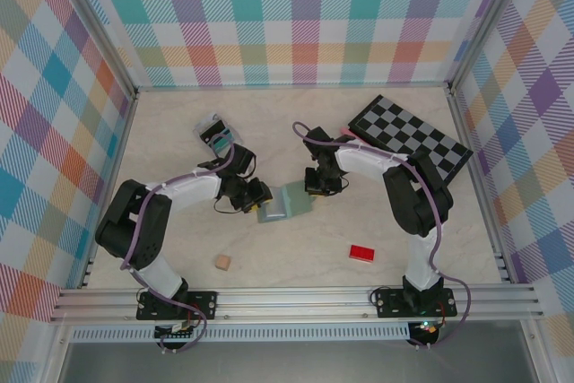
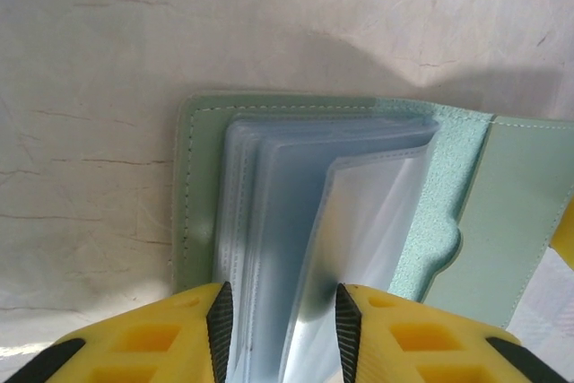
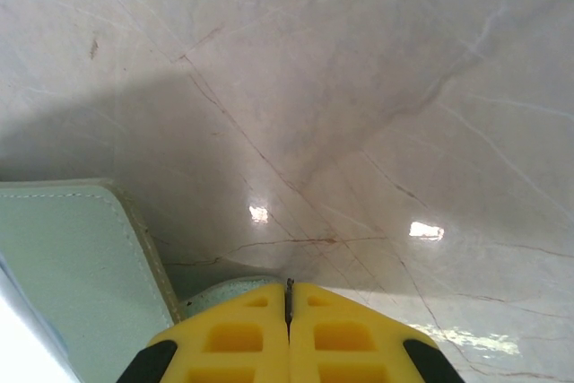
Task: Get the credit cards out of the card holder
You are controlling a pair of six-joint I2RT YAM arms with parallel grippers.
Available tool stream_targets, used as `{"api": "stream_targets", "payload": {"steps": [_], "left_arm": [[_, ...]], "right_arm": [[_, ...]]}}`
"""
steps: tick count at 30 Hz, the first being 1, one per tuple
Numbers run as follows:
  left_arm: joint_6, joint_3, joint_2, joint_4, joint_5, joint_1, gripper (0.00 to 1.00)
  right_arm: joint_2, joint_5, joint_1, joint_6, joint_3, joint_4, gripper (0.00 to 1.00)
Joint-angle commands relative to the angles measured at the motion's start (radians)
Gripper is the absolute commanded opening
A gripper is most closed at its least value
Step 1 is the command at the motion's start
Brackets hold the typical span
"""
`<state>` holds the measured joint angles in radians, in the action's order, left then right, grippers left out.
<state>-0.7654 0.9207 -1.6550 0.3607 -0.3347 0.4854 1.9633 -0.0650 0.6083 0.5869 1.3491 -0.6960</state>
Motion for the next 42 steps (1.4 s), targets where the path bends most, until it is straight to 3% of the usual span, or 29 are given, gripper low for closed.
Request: {"api": "stream_targets", "payload": {"steps": [1, 8, 19, 29, 42], "left_arm": [[0.017, 0.039, -0.022, 0.003, -0.018, 0.014, 0.37], [0.017, 0.052, -0.056, 0.019, -0.017, 0.022, 0.38], [0.033, 0.080, -0.071, 0.067, 0.011, 0.028, 0.54], [0.019, 0.057, -0.051, -0.106, -0.171, 0.035, 0.46], [0.023, 0.060, -0.044, -0.158, -0.219, 0.064, 0.48]], "right_arm": [[0.019, -0.025, -0.008, -0.010, -0.010, -0.002, 0.00], [0.020, -0.032, -0.006, -0.013, -0.008, -0.004, 0.00], [0.023, -0.039, -0.007, -0.016, -0.005, -0.004, 0.00], [0.034, -0.073, -0.005, -0.019, -0.004, 0.005, 0.00], [0.036, -0.081, -0.002, -0.022, -0.004, 0.008, 0.00]]}}
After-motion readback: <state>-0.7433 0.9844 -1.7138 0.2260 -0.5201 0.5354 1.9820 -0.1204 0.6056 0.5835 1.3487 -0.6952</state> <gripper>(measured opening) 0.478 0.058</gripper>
